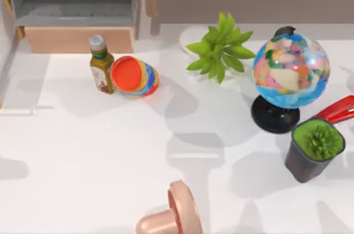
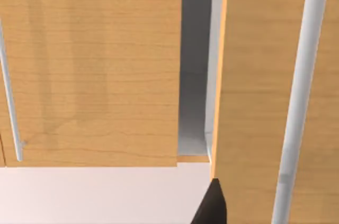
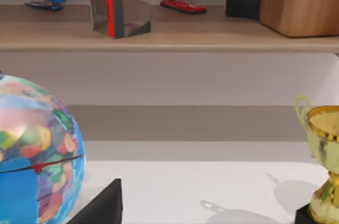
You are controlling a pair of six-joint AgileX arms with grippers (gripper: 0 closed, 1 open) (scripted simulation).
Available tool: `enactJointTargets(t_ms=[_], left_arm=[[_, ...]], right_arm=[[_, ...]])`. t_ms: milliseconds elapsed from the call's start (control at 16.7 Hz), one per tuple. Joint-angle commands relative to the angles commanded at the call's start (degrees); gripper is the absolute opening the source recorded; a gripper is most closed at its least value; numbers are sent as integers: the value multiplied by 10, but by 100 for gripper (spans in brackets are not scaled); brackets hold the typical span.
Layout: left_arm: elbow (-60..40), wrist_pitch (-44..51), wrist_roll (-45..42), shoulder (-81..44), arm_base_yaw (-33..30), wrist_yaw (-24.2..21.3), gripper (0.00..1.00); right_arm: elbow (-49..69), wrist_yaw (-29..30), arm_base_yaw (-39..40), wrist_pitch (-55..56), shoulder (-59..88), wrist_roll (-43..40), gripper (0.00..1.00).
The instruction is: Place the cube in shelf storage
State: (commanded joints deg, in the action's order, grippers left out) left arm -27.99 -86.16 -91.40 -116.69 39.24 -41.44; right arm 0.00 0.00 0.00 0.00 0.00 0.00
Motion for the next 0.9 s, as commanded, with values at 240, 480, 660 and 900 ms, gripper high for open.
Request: enactJointTargets(t_ms=[240, 480, 660, 900], left_arm=[[0, 0, 0, 0, 0, 0, 100], [0, 0, 0, 0, 0, 0, 100], [0, 0, 0, 0, 0, 0, 100], [15, -9, -1, 5, 12, -12, 100]], right_arm=[[0, 0, 0, 0, 0, 0, 100], [0, 0, 0, 0, 0, 0, 100], [0, 0, 0, 0, 0, 0, 100], [0, 0, 0, 0, 0, 0, 100]])
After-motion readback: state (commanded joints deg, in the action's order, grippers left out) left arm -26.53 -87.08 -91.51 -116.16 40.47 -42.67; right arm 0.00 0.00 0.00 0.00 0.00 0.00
